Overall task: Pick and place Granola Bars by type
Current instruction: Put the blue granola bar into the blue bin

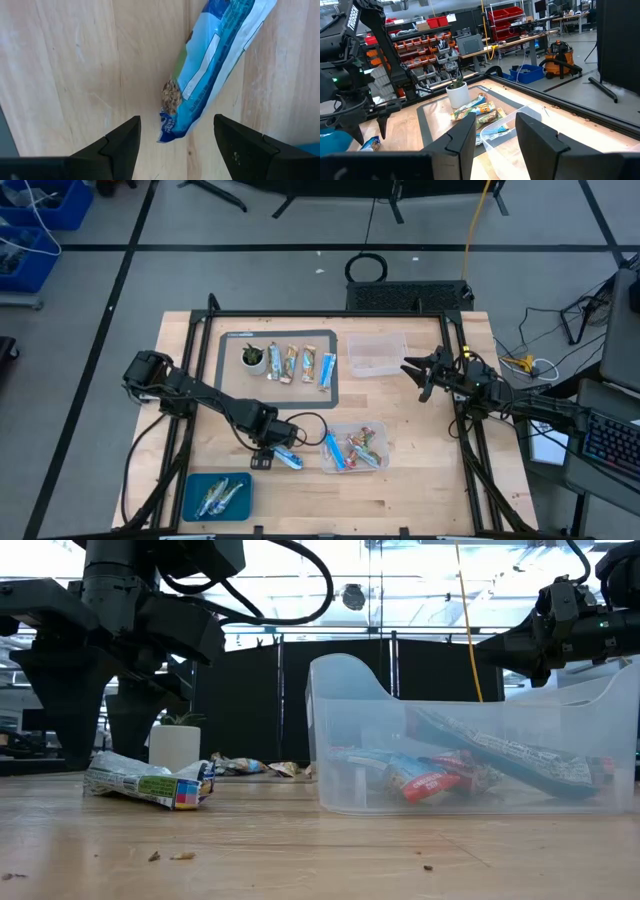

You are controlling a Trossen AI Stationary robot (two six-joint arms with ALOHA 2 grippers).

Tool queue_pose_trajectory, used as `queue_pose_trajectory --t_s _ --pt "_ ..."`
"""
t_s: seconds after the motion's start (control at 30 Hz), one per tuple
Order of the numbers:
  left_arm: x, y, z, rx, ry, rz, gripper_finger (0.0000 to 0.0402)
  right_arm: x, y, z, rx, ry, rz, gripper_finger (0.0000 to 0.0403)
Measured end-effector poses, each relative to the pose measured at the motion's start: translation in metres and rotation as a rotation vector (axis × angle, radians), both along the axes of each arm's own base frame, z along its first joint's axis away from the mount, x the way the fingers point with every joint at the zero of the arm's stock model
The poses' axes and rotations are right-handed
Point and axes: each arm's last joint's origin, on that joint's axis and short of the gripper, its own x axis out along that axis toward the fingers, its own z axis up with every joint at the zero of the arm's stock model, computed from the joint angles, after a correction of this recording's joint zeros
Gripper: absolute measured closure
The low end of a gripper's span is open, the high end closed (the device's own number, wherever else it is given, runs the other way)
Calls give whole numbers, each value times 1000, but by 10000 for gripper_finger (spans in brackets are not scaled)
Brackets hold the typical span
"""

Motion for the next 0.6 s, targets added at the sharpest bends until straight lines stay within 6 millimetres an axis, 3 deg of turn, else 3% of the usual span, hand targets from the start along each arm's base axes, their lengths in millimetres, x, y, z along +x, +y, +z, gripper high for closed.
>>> queue_pose_trajectory --t_s 0.6 --pt "1 0 0 3 -15 -24 161 0 0 0 0 0 0 273"
